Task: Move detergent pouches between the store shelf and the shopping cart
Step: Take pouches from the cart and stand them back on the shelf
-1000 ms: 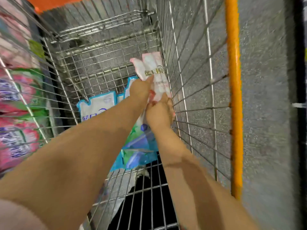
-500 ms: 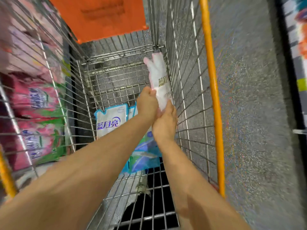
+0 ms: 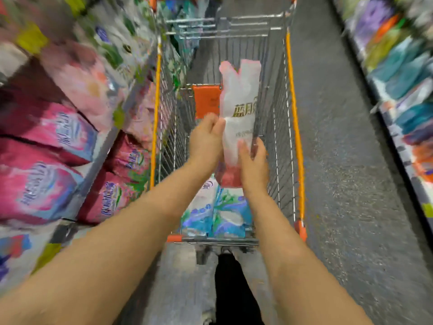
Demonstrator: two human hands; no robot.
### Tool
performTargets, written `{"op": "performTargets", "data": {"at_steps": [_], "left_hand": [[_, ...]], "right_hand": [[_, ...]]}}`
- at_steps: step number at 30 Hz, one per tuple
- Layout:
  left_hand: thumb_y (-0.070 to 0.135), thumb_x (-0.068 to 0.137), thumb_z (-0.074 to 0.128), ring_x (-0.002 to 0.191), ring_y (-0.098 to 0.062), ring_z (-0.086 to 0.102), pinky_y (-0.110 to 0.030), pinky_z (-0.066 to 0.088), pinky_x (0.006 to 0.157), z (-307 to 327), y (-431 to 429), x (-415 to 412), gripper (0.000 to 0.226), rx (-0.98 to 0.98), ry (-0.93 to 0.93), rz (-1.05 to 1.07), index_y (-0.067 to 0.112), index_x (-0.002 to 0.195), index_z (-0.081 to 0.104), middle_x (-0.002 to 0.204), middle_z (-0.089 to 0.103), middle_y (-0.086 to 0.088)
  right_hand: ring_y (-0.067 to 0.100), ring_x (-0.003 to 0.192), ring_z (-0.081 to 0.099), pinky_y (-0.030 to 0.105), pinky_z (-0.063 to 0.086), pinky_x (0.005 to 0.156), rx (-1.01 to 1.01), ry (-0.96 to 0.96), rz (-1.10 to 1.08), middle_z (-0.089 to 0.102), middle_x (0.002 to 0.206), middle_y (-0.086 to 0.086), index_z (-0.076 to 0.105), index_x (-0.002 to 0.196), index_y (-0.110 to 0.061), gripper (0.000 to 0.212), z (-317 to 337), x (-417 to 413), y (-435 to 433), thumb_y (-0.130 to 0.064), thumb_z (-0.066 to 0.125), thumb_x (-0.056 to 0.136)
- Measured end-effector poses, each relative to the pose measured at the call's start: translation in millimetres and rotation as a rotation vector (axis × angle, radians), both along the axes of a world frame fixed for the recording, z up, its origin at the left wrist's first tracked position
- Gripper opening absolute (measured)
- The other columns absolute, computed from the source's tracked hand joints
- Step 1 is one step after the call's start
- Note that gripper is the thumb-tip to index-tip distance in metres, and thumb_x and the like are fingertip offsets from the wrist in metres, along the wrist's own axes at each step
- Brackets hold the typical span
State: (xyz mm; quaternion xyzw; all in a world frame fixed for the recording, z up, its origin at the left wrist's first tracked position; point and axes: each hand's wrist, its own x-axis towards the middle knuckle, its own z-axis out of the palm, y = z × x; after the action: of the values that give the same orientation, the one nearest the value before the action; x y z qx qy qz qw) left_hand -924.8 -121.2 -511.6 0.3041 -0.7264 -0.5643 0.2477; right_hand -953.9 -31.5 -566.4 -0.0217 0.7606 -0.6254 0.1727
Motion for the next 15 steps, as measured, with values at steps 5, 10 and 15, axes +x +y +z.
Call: {"op": "performTargets", "data": {"at_steps": [5,10,15], "left_hand": [[0.015,0.089,0.048,0.054,-0.006,0.030,-0.025,0.027,0.055,110,13,76,0.035,-0.165,0.184,0.028,0.024,0.057,0.035,0.056,0.033,0.004],[0.023,0.085,0.046,0.067,-0.015,0.037,-0.033,0.030,0.063,218,35,159,0.023,-0.193,0.377,0.125,0.019,0.063,0.040,0.066,0.038,-0.005],[0.028,0.085,0.048,0.069,-0.019,0.040,-0.032,0.034,0.064,299,62,259,0.020,-0.337,0.486,0.190,0.014,0.071,0.051,0.075,0.047,-0.011]], "right_hand": [[0.010,0.089,0.060,0.015,0.049,0.078,-0.335,0.018,0.231,0.063,0.114,0.007,0.046,0.127,-0.009,0.040,92,57,9,-0.018,0.058,0.090],[-0.004,0.072,0.062,0.015,0.050,0.072,-0.572,0.208,0.261,0.064,0.089,-0.006,0.056,0.107,-0.008,0.049,197,117,9,-0.023,0.080,0.067],[-0.001,0.081,0.065,0.020,0.052,0.080,-0.765,0.246,0.432,0.068,0.092,-0.007,0.062,0.107,-0.012,0.049,278,195,4,-0.034,0.078,0.065]]}}
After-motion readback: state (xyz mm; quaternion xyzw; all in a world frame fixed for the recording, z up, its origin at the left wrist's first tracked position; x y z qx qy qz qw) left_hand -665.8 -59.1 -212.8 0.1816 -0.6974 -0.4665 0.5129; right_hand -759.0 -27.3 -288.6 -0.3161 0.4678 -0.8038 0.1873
